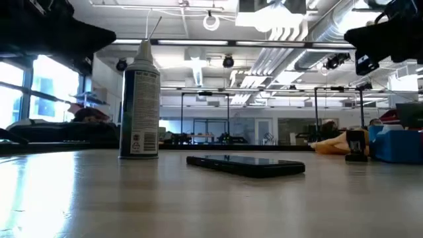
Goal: Apply microfiber cloth
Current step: Return to Home Position
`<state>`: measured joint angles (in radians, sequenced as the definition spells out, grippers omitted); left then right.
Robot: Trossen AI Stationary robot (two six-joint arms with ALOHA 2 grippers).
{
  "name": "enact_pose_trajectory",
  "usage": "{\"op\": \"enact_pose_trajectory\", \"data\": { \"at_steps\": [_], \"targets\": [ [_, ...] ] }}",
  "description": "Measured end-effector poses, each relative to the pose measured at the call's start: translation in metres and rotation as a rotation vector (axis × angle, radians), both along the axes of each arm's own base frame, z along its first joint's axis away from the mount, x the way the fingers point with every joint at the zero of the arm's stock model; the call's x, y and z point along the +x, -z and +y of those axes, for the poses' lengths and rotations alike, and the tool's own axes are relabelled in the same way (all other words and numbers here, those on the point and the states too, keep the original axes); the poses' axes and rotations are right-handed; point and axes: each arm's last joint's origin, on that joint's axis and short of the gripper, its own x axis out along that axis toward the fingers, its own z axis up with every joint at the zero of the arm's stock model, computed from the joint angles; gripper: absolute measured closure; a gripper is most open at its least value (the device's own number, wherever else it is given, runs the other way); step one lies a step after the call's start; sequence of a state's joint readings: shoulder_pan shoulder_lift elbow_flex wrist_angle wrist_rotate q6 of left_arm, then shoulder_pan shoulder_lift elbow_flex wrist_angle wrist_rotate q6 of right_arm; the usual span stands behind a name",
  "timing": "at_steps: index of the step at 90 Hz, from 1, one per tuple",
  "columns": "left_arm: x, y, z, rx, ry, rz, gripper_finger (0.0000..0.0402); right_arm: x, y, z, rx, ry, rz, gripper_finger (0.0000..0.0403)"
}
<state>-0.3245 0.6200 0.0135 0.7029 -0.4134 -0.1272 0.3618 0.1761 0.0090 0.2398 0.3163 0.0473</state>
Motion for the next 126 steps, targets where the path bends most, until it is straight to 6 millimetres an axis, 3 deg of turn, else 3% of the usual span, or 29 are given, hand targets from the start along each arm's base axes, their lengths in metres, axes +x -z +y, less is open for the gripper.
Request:
{"op": "enact_pose_trajectory", "data": {
  "at_steps": [17,61,79,100,126],
  "targets": [
    [0.006,0.004,0.002,0.041,-0.060,0.025,0.0401,0.000,0.000,-0.002,-0.047,0.039,-0.004,0.0403],
    [0.014,0.002,0.004,0.110,-0.027,-0.030,0.0401,0.005,0.002,-0.039,-0.090,0.249,0.028,0.0403],
    [0.013,-0.001,0.000,0.120,0.123,-0.065,0.0401,0.004,0.004,-0.042,-0.064,0.253,0.049,0.0403],
    [0.010,0.002,0.014,0.086,0.041,-0.007,0.0401,0.003,0.004,-0.042,-0.056,0.265,0.044,0.0403],
    [0.003,-0.003,0.017,0.120,0.038,-0.028,0.0402,0.003,0.010,-0.043,0.097,0.278,0.091,0.0403]
  ]
}}
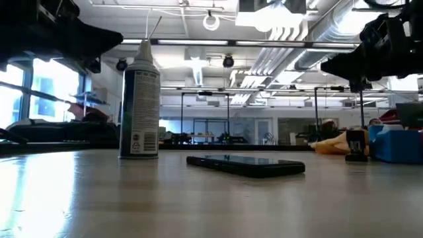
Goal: Apply microfiber cloth
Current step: Return to Home Position
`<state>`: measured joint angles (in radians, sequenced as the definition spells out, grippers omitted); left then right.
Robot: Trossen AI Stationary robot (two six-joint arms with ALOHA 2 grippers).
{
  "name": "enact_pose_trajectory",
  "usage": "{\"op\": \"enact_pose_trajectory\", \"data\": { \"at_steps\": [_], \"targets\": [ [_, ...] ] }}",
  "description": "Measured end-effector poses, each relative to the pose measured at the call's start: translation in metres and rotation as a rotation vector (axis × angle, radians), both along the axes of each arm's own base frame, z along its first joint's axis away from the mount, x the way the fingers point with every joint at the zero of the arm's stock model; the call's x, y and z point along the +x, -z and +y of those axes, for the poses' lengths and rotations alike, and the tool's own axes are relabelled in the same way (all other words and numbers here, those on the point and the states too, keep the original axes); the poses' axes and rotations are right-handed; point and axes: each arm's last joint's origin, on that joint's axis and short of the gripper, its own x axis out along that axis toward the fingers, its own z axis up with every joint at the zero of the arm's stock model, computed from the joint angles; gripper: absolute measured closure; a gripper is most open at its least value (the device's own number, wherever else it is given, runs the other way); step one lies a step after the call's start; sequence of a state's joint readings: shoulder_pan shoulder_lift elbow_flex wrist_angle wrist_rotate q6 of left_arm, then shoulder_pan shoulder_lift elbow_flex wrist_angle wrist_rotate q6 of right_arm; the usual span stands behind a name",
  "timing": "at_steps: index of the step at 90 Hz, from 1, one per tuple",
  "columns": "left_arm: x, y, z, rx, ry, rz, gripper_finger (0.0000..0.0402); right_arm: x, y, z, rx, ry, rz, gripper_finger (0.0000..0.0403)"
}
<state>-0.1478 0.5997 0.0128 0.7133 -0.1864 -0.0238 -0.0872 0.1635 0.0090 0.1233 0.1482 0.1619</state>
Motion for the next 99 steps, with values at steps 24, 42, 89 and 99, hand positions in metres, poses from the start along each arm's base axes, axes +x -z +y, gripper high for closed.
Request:
{"op": "enact_pose_trajectory", "data": {
  "at_steps": [24,42,89,99],
  "targets": [
    [-0.004,0.000,-0.001,-0.055,0.130,0.017,0.0401,0.000,0.001,0.000,-0.036,-0.001,0.024,0.0403],
    [-0.017,0.001,0.005,-0.062,0.004,0.048,0.0401,0.000,0.001,0.000,-0.036,-0.001,0.025,0.0403],
    [-0.045,-0.009,-0.009,0.038,0.237,0.105,0.0401,0.000,0.003,0.000,-0.035,-0.003,0.042,0.0403],
    [-0.046,-0.010,-0.008,0.081,0.229,0.090,0.0401,0.000,0.004,0.000,-0.034,-0.002,0.048,0.0403]
  ]
}}
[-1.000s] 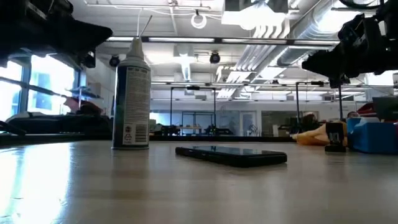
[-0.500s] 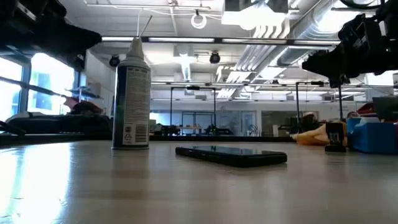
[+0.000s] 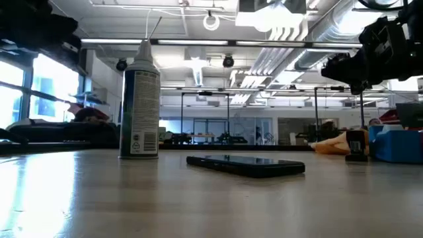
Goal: Apply microfiber cloth
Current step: Return to Home Position
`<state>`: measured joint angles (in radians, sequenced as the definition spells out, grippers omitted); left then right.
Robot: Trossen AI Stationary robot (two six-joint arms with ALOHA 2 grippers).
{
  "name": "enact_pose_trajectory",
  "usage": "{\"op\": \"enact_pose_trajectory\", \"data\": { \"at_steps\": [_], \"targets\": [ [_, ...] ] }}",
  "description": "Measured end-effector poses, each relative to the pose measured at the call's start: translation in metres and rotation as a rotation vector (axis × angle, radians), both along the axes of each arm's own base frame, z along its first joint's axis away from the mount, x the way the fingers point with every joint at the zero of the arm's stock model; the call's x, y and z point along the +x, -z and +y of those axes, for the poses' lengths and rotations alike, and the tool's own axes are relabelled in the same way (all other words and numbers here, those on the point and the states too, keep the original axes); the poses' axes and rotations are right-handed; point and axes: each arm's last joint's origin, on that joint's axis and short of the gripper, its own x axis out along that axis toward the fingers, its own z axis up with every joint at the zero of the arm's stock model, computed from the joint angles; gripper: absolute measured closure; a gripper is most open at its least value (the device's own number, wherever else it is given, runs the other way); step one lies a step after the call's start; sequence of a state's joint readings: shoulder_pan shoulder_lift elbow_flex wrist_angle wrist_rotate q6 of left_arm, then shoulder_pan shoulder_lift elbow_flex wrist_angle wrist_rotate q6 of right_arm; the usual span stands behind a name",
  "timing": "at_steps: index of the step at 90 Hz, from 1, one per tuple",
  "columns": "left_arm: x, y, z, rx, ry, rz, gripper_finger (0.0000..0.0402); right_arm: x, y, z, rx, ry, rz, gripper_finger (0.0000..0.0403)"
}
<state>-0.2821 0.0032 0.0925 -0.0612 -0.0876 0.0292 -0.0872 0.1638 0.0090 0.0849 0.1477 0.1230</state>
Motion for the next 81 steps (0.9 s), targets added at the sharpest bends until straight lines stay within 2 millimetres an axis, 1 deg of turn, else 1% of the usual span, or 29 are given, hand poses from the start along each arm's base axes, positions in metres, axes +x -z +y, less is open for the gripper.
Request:
{"op": "enact_pose_trajectory", "data": {
  "at_steps": [10,24,35,48,81],
  "targets": [
    [0.000,0.000,0.001,0.027,-0.042,-0.001,0.0401,0.000,0.000,0.000,0.000,0.000,0.002,0.0403],
    [0.001,0.008,0.001,-0.007,-0.048,0.088,0.0401,0.000,0.002,0.000,0.001,0.000,0.017,0.0403],
    [0.001,0.011,0.001,0.020,-0.057,0.115,0.0401,0.000,0.003,0.000,0.002,0.000,0.027,0.0403],
    [0.001,0.011,0.001,0.045,-0.056,0.114,0.0401,0.000,0.004,0.000,0.004,-0.001,0.044,0.0403],
    [0.001,0.011,0.001,0.044,-0.056,0.114,0.0401,0.000,0.004,0.000,0.004,-0.001,0.045,0.0403]
  ]
}}
